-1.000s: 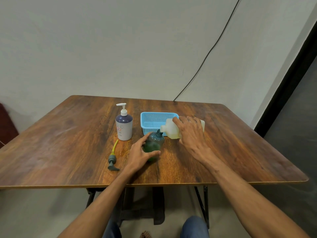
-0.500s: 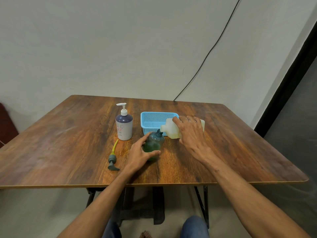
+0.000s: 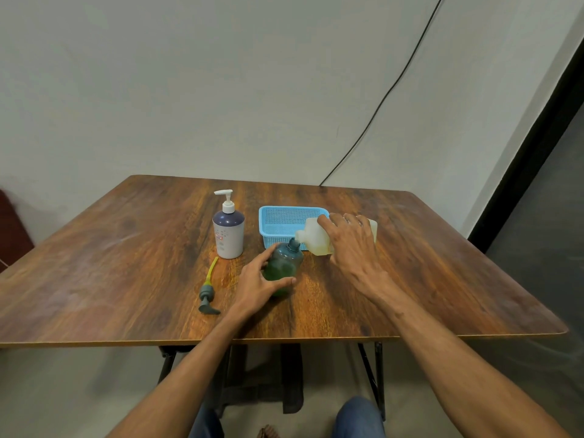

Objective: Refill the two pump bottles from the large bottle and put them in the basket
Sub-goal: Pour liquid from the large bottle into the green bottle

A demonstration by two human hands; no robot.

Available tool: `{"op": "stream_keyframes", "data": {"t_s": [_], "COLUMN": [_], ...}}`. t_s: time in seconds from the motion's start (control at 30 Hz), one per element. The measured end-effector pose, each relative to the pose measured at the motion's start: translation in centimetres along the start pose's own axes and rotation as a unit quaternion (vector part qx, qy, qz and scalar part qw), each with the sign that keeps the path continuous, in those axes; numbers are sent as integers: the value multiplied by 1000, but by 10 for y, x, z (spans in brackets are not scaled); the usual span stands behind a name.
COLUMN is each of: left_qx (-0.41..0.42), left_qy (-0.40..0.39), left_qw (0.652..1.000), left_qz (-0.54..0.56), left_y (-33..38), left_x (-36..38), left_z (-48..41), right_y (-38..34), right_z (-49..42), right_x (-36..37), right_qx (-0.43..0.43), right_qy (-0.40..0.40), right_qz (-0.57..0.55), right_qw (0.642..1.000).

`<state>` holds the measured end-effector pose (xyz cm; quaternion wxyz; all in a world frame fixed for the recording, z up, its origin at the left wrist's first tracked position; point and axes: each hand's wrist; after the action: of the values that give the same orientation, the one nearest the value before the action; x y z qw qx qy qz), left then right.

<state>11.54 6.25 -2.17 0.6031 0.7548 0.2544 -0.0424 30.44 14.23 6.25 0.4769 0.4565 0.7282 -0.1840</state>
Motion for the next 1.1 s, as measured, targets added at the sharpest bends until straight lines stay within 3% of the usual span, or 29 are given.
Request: {"op": "stream_keyframes", "data": {"t_s": [1.1], "left_qx": [-4], "left_qy": [3], "left_qw": [1000], "left_qz": [0], "left_y": [-2], "left_x": [0], "left_z": [-1], "right_y": [-1], "right_z": [0], "right_x": [-1], "right_qx": [1], "right_qy": [0], "right_qz": [4], "right_qw": [1000]}}
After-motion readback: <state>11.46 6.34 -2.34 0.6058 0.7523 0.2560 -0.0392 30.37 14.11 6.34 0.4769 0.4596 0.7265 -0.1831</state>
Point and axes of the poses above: each hand's wrist, its own z-axis away from the middle knuckle, its own x-axis out of the palm, y = z × x, and after that the axes turned 1 degree about z, right-handed
